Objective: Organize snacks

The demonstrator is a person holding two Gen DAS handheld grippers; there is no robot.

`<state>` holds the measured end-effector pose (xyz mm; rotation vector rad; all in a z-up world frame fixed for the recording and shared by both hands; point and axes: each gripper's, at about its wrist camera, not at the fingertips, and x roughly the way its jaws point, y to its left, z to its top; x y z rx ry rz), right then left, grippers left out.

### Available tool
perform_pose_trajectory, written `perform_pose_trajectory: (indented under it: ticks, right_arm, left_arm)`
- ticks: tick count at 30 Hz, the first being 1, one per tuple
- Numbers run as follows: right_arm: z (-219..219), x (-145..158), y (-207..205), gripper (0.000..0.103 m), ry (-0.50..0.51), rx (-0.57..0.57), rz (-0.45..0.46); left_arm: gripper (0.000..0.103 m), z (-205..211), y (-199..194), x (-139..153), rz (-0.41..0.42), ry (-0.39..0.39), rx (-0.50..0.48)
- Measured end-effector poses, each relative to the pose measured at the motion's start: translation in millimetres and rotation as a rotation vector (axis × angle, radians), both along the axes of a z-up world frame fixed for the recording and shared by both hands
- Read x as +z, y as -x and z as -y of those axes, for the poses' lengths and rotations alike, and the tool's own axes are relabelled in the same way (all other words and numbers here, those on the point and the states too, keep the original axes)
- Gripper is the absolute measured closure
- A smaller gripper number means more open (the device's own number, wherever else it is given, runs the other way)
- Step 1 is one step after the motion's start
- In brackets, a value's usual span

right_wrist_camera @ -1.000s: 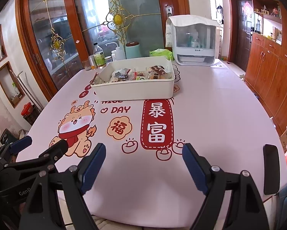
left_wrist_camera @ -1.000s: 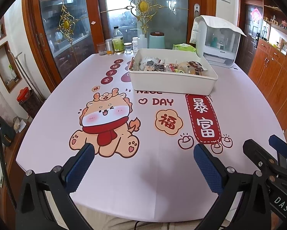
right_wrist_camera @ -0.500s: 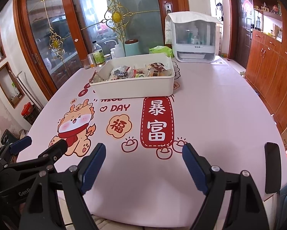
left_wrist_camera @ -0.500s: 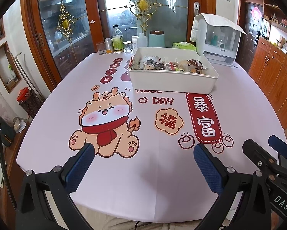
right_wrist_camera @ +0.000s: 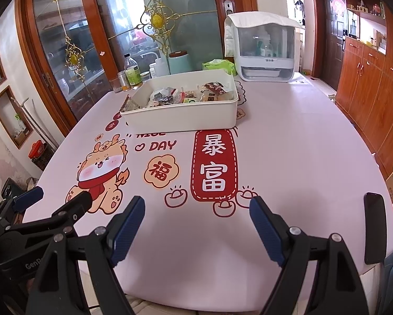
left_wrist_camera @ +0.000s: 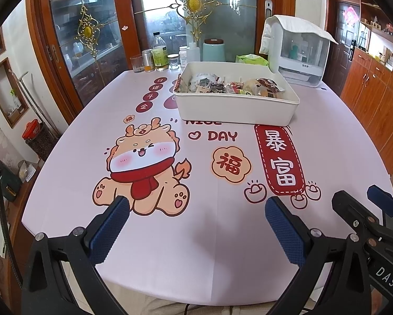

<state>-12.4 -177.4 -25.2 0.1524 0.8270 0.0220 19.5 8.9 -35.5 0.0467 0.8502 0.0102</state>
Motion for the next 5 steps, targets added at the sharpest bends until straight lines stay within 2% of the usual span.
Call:
perform_pose_trajectory:
  ticks: [5]
  right_arm:
    - [1.4, -2.2, -0.3, 0.020, -0.005, -0.003, -0.006]
  left_arm:
    - [0.000, 0.9, -3.9, -0.9, -0.008, -0.003, -0.004]
